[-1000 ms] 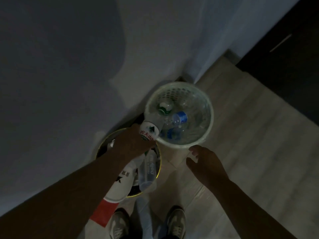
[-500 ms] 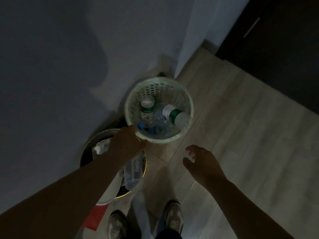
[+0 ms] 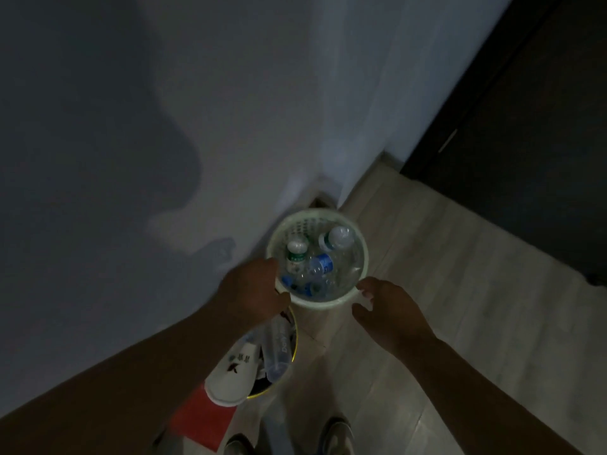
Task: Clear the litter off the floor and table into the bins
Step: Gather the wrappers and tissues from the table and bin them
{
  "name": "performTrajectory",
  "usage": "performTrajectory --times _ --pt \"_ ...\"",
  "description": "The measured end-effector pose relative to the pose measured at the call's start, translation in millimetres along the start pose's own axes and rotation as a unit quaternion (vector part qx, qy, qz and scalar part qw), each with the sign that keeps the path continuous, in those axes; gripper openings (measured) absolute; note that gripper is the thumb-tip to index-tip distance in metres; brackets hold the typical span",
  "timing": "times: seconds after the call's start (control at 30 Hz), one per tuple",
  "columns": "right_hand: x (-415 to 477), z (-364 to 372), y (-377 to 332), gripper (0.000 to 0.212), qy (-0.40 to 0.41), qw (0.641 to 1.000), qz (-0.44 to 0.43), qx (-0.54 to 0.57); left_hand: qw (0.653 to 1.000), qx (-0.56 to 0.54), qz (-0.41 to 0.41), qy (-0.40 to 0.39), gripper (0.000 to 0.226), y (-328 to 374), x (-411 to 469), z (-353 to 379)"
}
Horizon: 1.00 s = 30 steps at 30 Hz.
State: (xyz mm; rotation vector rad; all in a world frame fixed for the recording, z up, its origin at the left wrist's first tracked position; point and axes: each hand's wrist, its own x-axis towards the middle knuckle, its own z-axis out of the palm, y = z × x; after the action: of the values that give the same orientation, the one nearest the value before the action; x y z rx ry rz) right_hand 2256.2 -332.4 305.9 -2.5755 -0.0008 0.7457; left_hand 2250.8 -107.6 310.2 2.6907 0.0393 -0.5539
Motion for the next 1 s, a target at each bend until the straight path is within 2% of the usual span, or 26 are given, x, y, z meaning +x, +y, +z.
performTrajectory --times 0.13,0.2,0.4,0.7,0.9,1.0 --pt "-26.4 -75.1 -49.1 0.045 0.040 0.998 -0.041 -0.036 0.998 0.049 0.040 0.003 0.042 21.1 -21.1 -89.5" --pt "-43.4 -123.5 -79.1 0.047 0.064 0.994 -0.072 -0.054 0.997 0.052 0.060 0.021 0.050 35.9 -34.3 -144.7" --pt "-129.0 -290.6 -185.8 0.051 0.172 0.965 -0.177 -0.086 0.974 0.091 0.136 0.157 0.056 92.4 -101.0 -322.9" --pt "-314.2 -475.6 -313.1 0.051 0.339 0.882 -0.302 -0.129 0.895 0.143 0.206 0.368 0.053 175.0 -264.0 -552.9" --pt "-422.5 -544.2 -376.6 0.049 0.423 0.815 -0.375 -0.128 0.835 0.180 0.215 0.474 0.049 207.8 -374.0 -658.3" --pt "-463.3 -559.5 -403.5 0.051 0.438 0.785 -0.421 -0.118 0.818 0.182 0.220 0.500 0.048 214.7 -418.7 -686.5"
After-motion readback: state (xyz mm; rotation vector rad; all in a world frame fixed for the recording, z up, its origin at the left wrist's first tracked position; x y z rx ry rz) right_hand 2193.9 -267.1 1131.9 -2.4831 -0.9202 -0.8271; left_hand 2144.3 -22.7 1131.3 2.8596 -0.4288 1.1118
